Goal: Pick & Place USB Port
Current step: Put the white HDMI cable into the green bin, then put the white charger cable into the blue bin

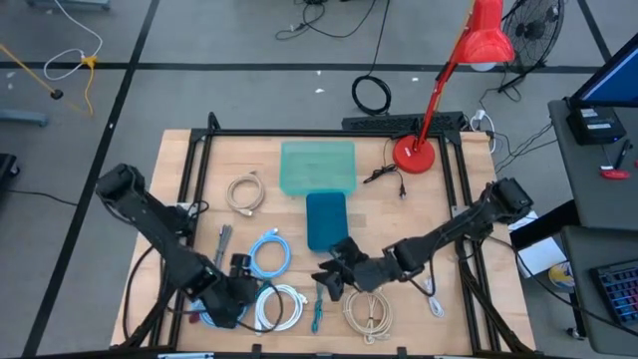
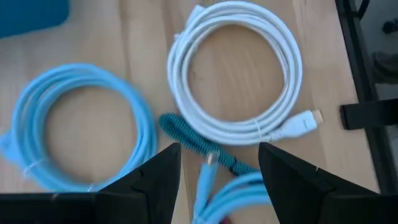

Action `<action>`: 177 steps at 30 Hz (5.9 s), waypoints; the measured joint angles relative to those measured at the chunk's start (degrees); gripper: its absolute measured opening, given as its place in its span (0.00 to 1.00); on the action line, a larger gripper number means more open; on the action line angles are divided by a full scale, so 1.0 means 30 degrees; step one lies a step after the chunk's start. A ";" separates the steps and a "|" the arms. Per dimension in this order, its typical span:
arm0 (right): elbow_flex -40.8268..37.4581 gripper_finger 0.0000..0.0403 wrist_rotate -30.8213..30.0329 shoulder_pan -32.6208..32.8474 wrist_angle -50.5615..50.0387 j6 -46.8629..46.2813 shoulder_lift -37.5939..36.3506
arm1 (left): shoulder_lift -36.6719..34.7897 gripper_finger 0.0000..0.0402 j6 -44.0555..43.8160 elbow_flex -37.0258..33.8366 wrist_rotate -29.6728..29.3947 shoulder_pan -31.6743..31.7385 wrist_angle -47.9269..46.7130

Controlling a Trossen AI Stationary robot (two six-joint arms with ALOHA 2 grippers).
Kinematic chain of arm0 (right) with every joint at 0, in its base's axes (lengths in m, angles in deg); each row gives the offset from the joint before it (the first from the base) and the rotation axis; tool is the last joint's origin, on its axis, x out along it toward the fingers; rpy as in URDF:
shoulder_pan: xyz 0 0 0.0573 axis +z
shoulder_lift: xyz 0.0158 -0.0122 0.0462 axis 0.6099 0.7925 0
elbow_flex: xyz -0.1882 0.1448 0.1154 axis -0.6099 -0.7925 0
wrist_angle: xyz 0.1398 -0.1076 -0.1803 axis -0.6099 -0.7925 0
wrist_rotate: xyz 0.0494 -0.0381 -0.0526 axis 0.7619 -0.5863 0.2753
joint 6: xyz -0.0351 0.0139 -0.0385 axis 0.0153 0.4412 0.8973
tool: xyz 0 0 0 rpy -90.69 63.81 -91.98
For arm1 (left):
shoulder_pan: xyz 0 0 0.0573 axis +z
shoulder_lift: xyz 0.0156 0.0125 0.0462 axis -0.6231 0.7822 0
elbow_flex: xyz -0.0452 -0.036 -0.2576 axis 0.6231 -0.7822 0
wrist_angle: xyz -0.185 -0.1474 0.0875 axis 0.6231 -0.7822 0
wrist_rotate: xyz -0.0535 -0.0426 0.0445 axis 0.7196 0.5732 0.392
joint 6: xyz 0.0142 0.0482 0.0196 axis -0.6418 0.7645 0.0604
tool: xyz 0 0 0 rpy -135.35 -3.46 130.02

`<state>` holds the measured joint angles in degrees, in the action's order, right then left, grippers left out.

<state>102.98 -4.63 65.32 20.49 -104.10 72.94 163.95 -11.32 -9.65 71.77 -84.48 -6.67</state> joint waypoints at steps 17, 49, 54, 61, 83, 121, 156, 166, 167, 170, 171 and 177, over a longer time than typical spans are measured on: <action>0.0000 0.53 -0.4431 0.1313 -0.1736 -0.0261 0.0029 | 0.1729 0.54 0.4738 -0.0085 0.0794 0.3681 0.3157; 0.0000 0.53 -0.2915 0.2923 -0.7772 -0.6527 0.0029 | 0.6007 0.09 0.3887 -0.0041 0.2834 0.4937 0.4382; 0.0000 0.53 -0.2915 0.2916 -0.7753 -0.6678 0.0029 | 0.2978 0.09 0.2528 0.0347 0.2231 0.5038 0.1437; 0.0000 0.53 -0.2893 0.2869 -0.7720 -0.7140 0.0029 | -0.2454 0.09 -0.0514 0.0870 0.0245 0.4997 -0.0819; -0.0007 0.53 0.0722 -0.0657 -0.5221 0.1642 -0.1428 | -0.1731 0.09 -0.0477 0.1671 0.4832 2.2855 0.3692; -0.0007 0.53 0.0493 -0.2752 -1.1620 0.7052 -0.8051 | 0.6378 0.09 0.2084 0.6113 0.2393 2.5422 -0.0074; -0.0022 0.53 0.0538 -0.2759 -1.1700 0.6843 -0.8051 | -0.0122 0.27 0.4384 0.6812 0.5353 2.4204 -0.2777; -0.0022 0.53 0.0584 -0.2759 -1.5035 0.5683 -0.8050 | -0.3224 0.27 0.1446 0.6812 0.5553 1.6934 -0.6144; -0.0022 0.53 0.0635 -0.2759 -1.5458 0.5422 -0.8051 | -0.3238 0.27 0.0968 0.6812 0.5097 1.6066 -0.6251; -0.0022 0.53 0.1500 -0.2759 -1.7057 0.3830 -0.8051 | -0.3259 0.27 -0.0528 0.6812 0.3679 1.3880 -0.6603; -0.0022 0.53 0.1977 -0.2757 -1.7709 0.3091 -0.8049 | -0.3268 0.27 -0.0993 0.6812 0.3256 1.3239 -0.6807; -0.0183 0.53 0.4394 -0.1243 -2.1344 -0.2000 -0.8058 | -0.3268 0.27 -0.3355 0.6812 0.1131 1.0695 -0.7215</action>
<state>102.43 8.55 61.59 -43.55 -110.10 48.76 154.15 -21.38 10.79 75.16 -52.40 -28.32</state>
